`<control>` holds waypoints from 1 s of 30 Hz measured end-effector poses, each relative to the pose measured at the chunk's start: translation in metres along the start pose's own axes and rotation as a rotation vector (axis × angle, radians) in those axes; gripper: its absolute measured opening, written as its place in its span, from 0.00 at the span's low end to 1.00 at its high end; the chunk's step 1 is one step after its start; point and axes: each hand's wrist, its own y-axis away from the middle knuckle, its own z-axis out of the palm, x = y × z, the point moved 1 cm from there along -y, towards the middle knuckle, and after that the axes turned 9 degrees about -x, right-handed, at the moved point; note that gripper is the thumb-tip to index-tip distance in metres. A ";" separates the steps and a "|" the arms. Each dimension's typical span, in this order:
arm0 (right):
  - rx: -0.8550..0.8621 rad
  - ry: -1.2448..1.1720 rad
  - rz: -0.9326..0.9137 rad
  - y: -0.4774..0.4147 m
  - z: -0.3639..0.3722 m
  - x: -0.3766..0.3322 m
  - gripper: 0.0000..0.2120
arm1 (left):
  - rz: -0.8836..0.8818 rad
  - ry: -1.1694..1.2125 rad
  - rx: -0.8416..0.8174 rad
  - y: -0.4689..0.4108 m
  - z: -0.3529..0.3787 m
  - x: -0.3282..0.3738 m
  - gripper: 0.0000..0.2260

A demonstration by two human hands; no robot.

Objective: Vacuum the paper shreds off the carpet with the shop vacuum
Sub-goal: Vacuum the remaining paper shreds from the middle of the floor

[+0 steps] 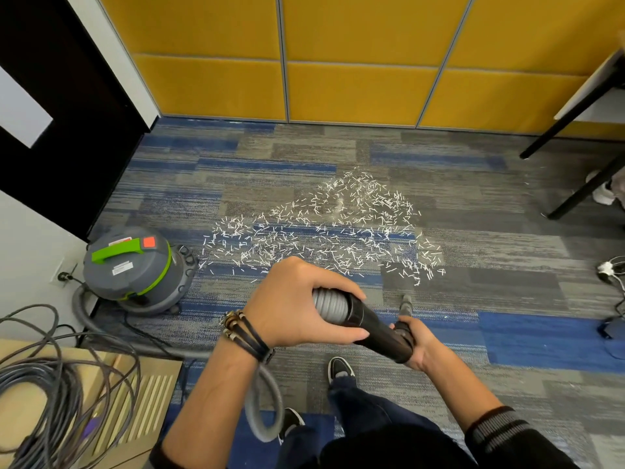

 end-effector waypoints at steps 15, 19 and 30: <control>0.044 0.009 -0.054 -0.008 -0.009 -0.049 0.13 | -0.036 -0.067 0.001 -0.041 0.037 0.003 0.16; 0.014 0.048 -0.049 -0.014 0.022 -0.051 0.14 | -0.044 -0.113 0.049 -0.038 0.020 -0.001 0.16; -0.070 -0.017 -0.021 -0.008 0.014 -0.058 0.10 | -0.048 -0.022 0.069 -0.043 0.014 -0.001 0.17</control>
